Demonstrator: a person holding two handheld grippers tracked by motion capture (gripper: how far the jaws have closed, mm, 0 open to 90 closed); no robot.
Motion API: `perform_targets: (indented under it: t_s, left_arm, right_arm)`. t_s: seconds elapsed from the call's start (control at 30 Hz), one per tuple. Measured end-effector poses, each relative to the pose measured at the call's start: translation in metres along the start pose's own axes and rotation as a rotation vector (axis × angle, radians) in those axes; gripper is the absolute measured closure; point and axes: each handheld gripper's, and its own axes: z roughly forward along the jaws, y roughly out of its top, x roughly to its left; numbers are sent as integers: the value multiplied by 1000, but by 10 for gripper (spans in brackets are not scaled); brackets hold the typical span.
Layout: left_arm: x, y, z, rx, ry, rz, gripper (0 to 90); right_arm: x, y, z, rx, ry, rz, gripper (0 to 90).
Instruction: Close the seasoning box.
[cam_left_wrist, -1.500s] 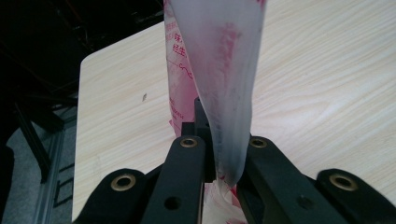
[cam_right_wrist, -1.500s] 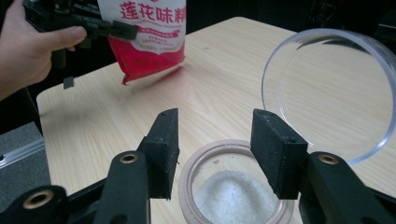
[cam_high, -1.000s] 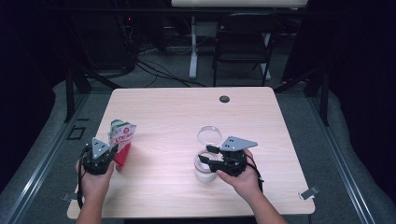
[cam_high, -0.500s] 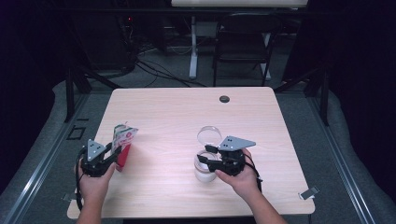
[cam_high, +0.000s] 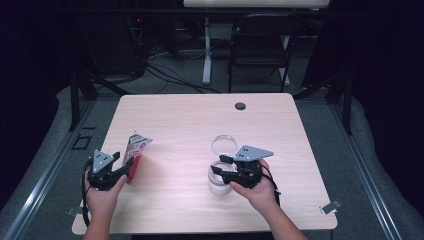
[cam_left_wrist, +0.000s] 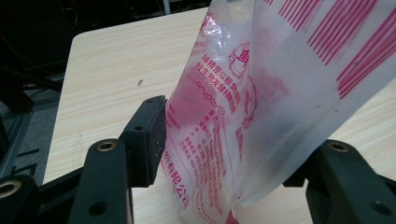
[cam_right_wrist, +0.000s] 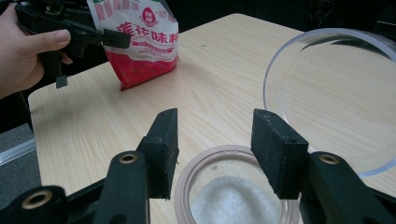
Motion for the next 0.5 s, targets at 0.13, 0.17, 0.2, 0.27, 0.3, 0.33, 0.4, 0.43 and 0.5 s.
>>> perform_targets:
  t_s: [0.13, 0.17, 0.2, 0.27, 0.3, 0.33, 0.4, 0.43, 0.5]
  left_arm:
    - [0, 0, 0, 2, 0, -2, 443]
    - [0, 0, 0, 3, 0, -3, 443]
    - [0, 0, 0, 3, -1, -4, 443]
    - [0, 0, 0, 6, -3, -8, 442]
    - [0, 0, 0, 9, -4, -7, 442]
    - [-1, 0, 0, 8, -6, -11, 442]
    - [-1, 0, 0, 6, -7, -8, 442]
    - [-1, 0, 1, 4, -9, -10, 442]
    - [-2, 1, 0, 6, -11, -8, 442]
  right_arm:
    - [0, 0, 0, 1, 0, 0, 514]
    - [0, 0, 0, 2, 1, -1, 513]
    - [0, 0, 0, 1, -1, -1, 513]
    - [0, 0, 0, 2, 1, -1, 512]
    - [0, 0, 0, 4, -2, -1, 512]
    - [0, 0, 0, 2, -3, 1, 512]
    - [0, 0, 0, 0, -4, 3, 511]
    - [0, 0, 0, 1, -3, 3, 511]
    - [-1, 0, 0, -2, -3, 5, 511]
